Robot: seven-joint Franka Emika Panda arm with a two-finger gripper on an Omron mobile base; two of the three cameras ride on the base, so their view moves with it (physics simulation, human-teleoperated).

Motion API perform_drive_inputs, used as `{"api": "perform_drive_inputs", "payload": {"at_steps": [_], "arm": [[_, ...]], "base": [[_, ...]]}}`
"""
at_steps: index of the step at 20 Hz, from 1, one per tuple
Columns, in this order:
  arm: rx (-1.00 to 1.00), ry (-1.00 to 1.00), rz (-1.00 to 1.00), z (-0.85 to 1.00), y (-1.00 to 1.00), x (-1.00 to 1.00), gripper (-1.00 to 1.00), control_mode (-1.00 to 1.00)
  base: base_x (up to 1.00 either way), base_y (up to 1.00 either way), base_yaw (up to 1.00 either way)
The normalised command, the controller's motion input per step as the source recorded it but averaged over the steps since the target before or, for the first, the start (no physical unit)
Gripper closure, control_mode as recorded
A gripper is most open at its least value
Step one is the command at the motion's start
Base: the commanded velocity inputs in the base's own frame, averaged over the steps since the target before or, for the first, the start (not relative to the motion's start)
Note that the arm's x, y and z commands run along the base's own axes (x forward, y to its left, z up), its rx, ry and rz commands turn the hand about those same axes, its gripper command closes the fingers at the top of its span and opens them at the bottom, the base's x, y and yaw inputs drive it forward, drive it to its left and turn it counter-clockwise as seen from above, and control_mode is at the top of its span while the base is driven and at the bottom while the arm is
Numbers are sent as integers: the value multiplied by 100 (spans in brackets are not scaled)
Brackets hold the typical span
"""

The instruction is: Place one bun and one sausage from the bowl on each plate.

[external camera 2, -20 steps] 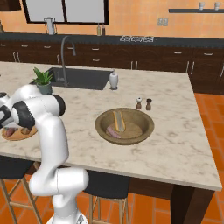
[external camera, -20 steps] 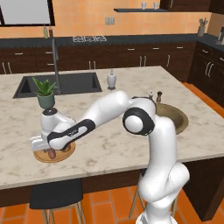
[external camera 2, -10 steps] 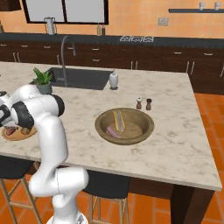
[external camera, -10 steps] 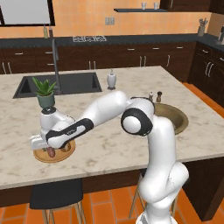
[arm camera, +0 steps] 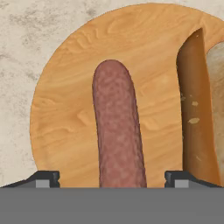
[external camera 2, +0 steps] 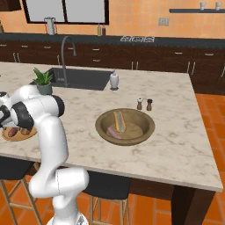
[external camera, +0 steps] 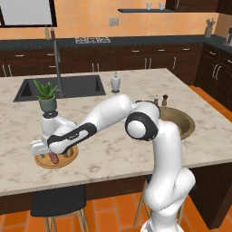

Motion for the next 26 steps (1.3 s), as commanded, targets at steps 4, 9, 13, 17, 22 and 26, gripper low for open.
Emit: {"api": "perform_drive_inputs", "payload": {"at_steps": [4,9,13,17,22,26], "arm": [[0,-9,0,29,-3,-53,-100,-100],[0,-7,1,63,-78,-89,-100,-100],[0,-18,1,26,-100,-57,-100,-100],[0,-15,3,12,-100,-23,-100,-100],[11,-2,0,35,-100,8,-100,-100],[8,0,0,31,-100,4,-100,-100]], "base": [[0,0,0],[0,0,0],[0,0,0],[0,0,0],[0,0,0],[0,0,0]]}}
